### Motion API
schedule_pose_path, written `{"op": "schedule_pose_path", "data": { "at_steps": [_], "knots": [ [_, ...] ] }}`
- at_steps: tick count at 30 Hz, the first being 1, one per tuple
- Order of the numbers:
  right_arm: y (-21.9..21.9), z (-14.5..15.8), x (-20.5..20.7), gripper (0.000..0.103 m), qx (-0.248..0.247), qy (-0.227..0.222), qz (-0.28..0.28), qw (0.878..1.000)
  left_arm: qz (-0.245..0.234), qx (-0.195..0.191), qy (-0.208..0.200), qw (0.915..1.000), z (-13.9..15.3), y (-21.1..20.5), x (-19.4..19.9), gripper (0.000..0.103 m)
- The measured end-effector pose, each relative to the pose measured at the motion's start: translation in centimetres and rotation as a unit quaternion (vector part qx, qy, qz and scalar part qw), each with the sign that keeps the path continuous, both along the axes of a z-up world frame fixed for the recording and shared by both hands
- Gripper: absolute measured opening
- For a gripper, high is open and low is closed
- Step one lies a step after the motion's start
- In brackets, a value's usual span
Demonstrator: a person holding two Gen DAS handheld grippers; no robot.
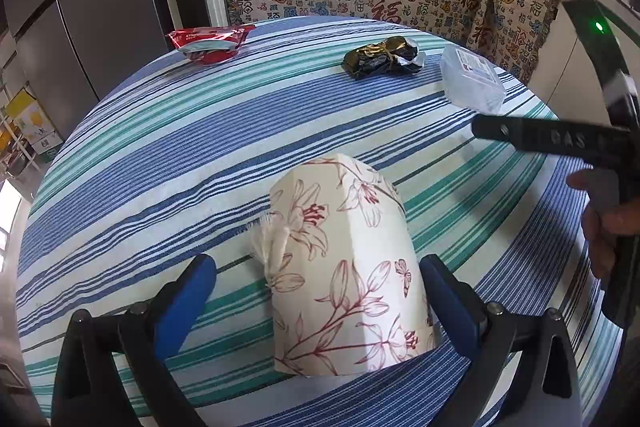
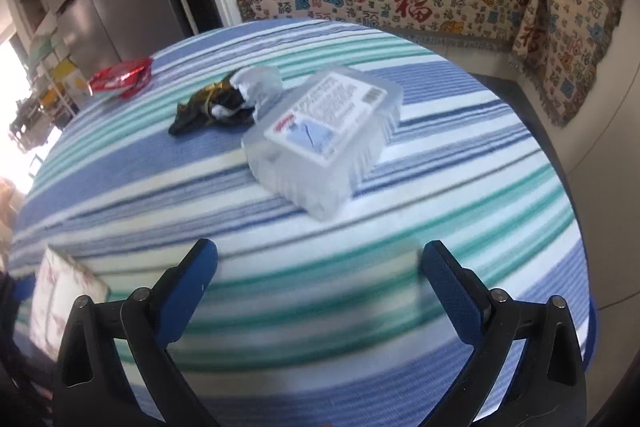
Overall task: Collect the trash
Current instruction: 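Close the left tool on the white floral paper cup while the right tool approaches the clear box, then grasp the clear plastic box with the right tool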
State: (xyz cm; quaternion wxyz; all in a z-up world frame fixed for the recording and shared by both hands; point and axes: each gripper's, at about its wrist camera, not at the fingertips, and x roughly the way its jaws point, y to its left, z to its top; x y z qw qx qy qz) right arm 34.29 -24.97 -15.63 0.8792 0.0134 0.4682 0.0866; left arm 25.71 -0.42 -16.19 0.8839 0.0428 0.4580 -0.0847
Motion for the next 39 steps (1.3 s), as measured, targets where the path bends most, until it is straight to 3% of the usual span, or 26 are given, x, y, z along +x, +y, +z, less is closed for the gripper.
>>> {"op": "schedule_pose_path", "data": {
  "at_steps": [3, 6, 7, 9, 14, 18, 22, 25, 26, 39],
  "knots": [
    [1.4, -0.2, 2.8, 0.103, -0.005, 0.012, -0.027, 1.000, 0.004, 0.000, -0.003, 1.0000, 0.0, -0.1, 0.1, 0.103],
    [2.2, -0.7, 4.8, 0.103, -0.049, 0.010, -0.058, 0.997, 0.003, 0.000, -0.002, 1.0000, 0.0, -0.1, 0.2, 0.103],
    [2.0, -0.7, 4.9, 0.097, -0.052, 0.002, -0.063, 0.997, 0.003, 0.000, -0.002, 1.0000, 0.0, -0.1, 0.2, 0.103],
    [1.2, -0.2, 4.3, 0.073, -0.053, -0.017, -0.070, 0.996, 0.003, 0.000, -0.002, 1.0000, 0.0, -0.1, 0.2, 0.103],
    [-0.3, 0.0, -0.7, 0.066, -0.047, -0.031, 0.006, 0.998, 0.003, 0.001, -0.003, 1.0000, 0.0, -0.2, 0.2, 0.103],
    [-0.7, -0.1, -6.7, 0.066, -0.038, -0.040, 0.072, 0.996, 0.003, 0.000, -0.003, 1.0000, 0.0, -0.1, 0.3, 0.103],
    [-0.9, -0.1, -8.7, 0.069, -0.044, -0.041, 0.063, 0.996, 0.003, 0.001, -0.003, 1.0000, 0.0, -0.1, 0.3, 0.103],
    [-1.5, -0.5, -8.3, 0.094, -0.046, -0.028, 0.037, 0.998, 0.002, 0.000, -0.003, 1.0000, 0.0, -0.1, 0.3, 0.103],
    [-1.7, -0.6, -8.3, 0.098, -0.044, -0.024, 0.033, 0.998, 0.002, 0.000, -0.003, 1.0000, 0.0, -0.1, 0.3, 0.103],
    [-1.7, -0.6, -8.3, 0.103, -0.048, -0.019, 0.040, 0.998, 0.002, 0.000, -0.003, 1.0000, 0.0, -0.1, 0.3, 0.103]
  ]
}}
